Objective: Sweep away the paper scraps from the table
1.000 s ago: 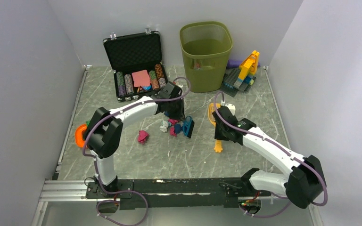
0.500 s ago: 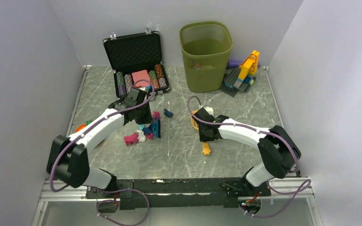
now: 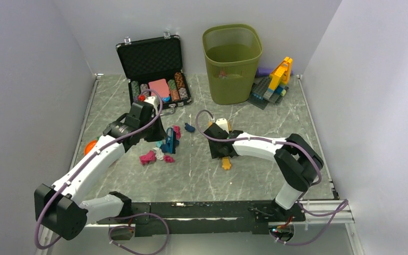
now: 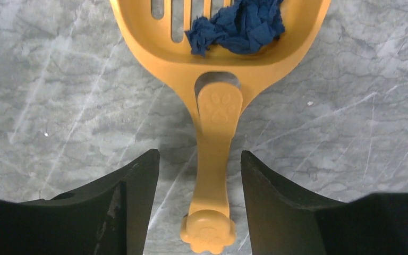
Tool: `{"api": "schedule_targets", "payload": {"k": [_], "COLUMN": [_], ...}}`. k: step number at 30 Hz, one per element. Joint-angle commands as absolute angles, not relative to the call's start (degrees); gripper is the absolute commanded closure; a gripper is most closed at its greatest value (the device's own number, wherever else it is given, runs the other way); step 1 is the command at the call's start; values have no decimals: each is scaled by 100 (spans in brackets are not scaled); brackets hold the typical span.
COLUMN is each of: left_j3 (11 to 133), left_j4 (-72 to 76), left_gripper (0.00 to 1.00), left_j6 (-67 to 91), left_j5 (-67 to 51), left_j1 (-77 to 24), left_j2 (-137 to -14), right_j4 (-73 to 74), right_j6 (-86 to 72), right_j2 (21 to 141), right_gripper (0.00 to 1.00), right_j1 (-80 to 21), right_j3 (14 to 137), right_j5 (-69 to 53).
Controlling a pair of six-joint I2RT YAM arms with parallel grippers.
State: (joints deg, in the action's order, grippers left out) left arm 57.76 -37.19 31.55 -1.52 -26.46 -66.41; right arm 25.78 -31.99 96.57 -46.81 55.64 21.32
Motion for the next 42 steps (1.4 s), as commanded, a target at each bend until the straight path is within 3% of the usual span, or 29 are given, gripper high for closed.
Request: {"api": "schedule_targets", "payload": {"k": [1, 11, 18, 22, 26, 36, 39, 42], "left_j3": [5892, 5732, 5631, 5677, 5766, 6215, 6310, 6398], "left_j4": [-3788, -3804, -3746, -3766, -3850, -3997, -3937, -3903], "left_gripper": [100, 100, 100, 100, 100, 100, 100, 100], "left_j6": [2999, 2918, 2943, 2929, 2885, 2693, 2668, 2663], "left_j5": [-284, -315, -303, -241, -137, 166, 189, 125], "left_j1": [-2651, -2654, -2663, -2660, -2662, -2663, -2661, -2659], "left_j2": [-6348, -6007, -5955, -5926, -5956, -6291, -6355, -6451], "right_j4": [2077, 1273, 1120, 1150, 1277, 972, 1097, 1101], "right_j6": [-3286, -3619, -3879, -4037, -4185, -4053, -3982, -3900], "right_j2": [9084, 8339, 8656, 8777, 8743, 8419, 8368, 8380], "right_gripper": [38, 43, 46, 53, 66, 79, 74, 46], "right_j1": [-4885, -5184, -5535, -5691, -5770, -5788, -5781, -5782], "right_j3": [5210, 4221, 3954, 3927, 3913, 3606, 3679, 3702], "right_j5": [2668, 3115, 3863, 3983, 4053, 3877, 3931, 3934]}}
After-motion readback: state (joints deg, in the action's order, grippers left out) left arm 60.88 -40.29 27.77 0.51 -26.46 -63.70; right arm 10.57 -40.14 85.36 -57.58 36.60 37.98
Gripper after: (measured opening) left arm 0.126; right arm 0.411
